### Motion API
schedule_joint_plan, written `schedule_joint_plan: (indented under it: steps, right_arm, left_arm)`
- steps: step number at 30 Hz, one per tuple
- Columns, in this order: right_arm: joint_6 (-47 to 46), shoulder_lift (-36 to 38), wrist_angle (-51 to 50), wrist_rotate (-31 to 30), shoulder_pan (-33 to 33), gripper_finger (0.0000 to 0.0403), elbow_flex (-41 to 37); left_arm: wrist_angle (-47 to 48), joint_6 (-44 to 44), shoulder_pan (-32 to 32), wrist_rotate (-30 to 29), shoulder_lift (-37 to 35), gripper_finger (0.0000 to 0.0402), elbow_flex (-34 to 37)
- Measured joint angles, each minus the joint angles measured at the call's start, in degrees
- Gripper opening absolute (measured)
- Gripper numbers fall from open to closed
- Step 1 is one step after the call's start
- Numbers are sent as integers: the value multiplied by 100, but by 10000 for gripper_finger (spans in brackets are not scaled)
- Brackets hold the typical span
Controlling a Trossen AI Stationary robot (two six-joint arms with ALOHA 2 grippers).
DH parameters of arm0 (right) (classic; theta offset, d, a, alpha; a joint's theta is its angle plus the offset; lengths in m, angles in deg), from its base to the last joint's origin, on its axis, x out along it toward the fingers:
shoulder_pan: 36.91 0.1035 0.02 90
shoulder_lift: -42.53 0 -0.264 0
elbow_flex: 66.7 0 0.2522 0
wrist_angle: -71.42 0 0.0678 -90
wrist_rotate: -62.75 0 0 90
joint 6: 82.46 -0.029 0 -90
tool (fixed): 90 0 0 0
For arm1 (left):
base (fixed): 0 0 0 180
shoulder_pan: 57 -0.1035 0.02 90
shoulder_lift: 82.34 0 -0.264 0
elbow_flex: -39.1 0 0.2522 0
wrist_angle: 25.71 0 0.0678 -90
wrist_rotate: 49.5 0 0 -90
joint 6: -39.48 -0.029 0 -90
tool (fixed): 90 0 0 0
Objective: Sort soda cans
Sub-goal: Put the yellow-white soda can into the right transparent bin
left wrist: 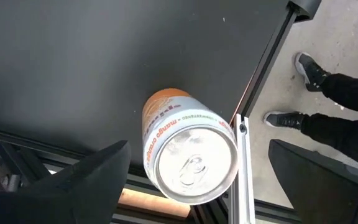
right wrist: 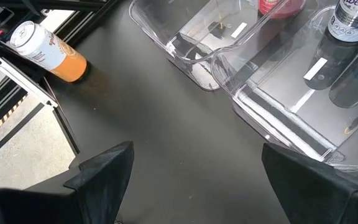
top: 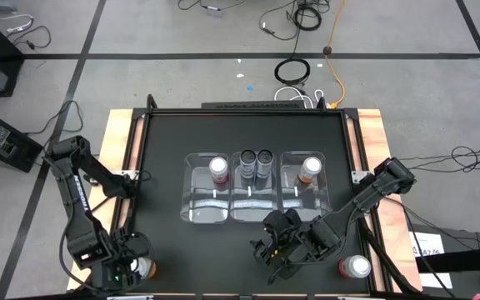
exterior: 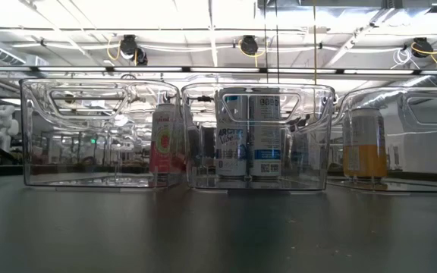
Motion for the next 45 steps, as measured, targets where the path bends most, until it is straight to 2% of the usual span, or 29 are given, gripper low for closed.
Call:
schedule_joint_plan:
  steps: [16,32,36,42,45]
  right_arm:
    - [-45,0,0,-2,-2,348,1]
    - [-56,0,28,-3,-2,348,0]
    - [-56,0,42,-3,-2,348,1]
    - [-56,2,44,-4,-2,348,1]
    - [-56,0,42,-2,-2,348,1]
  left_arm:
    - [-331,294,248,36,24,389,382]
    - [-323,284,453,42,677,387,387]
    - [-343,285,453,44,776,365,387]
    - [-325,286,453,42,787,309,387]
    - [-331,286,452,42,787,305,387]
